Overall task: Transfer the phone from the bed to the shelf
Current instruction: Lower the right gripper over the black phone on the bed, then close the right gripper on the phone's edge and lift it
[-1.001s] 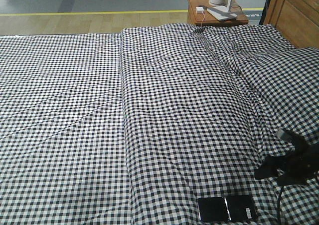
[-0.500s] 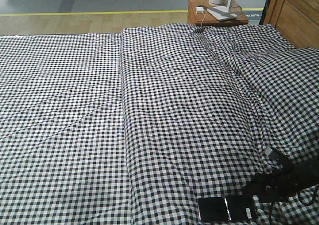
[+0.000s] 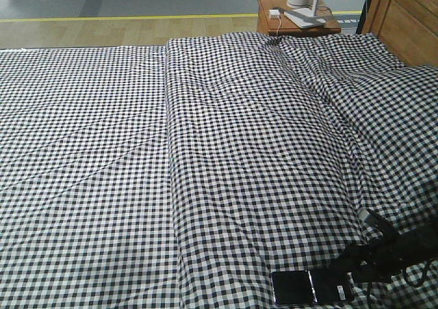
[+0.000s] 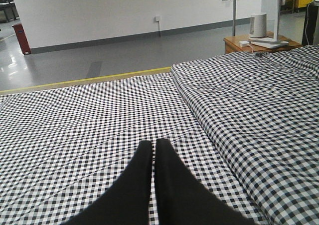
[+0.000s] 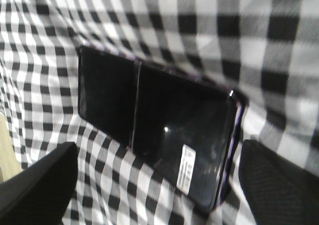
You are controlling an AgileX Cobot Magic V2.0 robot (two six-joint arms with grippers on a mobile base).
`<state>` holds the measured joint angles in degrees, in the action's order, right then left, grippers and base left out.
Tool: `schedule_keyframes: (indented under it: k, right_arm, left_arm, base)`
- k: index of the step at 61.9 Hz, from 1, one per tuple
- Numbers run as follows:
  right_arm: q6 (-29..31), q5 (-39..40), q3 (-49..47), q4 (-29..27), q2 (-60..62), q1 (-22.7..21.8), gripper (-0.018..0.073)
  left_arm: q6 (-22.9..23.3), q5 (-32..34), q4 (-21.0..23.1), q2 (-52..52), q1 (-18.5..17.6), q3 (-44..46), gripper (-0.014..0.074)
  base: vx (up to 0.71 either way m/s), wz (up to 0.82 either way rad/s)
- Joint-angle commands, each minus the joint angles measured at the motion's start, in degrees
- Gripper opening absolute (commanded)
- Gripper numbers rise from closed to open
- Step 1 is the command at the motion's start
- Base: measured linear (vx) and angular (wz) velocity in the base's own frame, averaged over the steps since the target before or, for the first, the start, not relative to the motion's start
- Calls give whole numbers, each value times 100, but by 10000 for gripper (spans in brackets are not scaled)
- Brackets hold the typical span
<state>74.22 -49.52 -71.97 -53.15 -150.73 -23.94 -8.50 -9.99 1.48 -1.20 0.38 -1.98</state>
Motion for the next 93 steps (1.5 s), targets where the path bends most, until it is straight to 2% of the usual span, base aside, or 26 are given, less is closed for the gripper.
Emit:
schedule_keyframes:
  k: [1, 36, 47, 59, 74, 84, 93]
  right_arm:
    - [19, -481, -200, -161, 247, -33, 608]
    - [-1, -819, -380, -217, -287, -33, 594]
    - [116, -1097, -380, -512, -474, -33, 594]
    - [458, -1726, -380, -1260, -730, -33, 594]
    - [557, -1847, -380, -1351, -843, -21, 591]
    - [581, -1847, -380, -1351, -843, -21, 526]
    - [720, -1847, -380, -1351, -843, -21, 355]
  left_arm:
    - [33, 442, 52, -29, -35, 132, 1]
    - [33, 442, 52, -29, -35, 132, 1]
    - [33, 442, 52, -29, -35, 132, 1]
    - [33, 442, 52, -29, -35, 132, 1]
    - [33, 442, 52, -29, -35, 132, 1]
    - [33, 442, 52, -29, -35, 132, 1]
    - [33, 442, 52, -29, -35, 132, 1]
  base:
    - [0, 0]
    - [0, 0]
    - [0, 0]
    - [0, 0]
    - [0, 0]
    - [0, 0]
    - [0, 0]
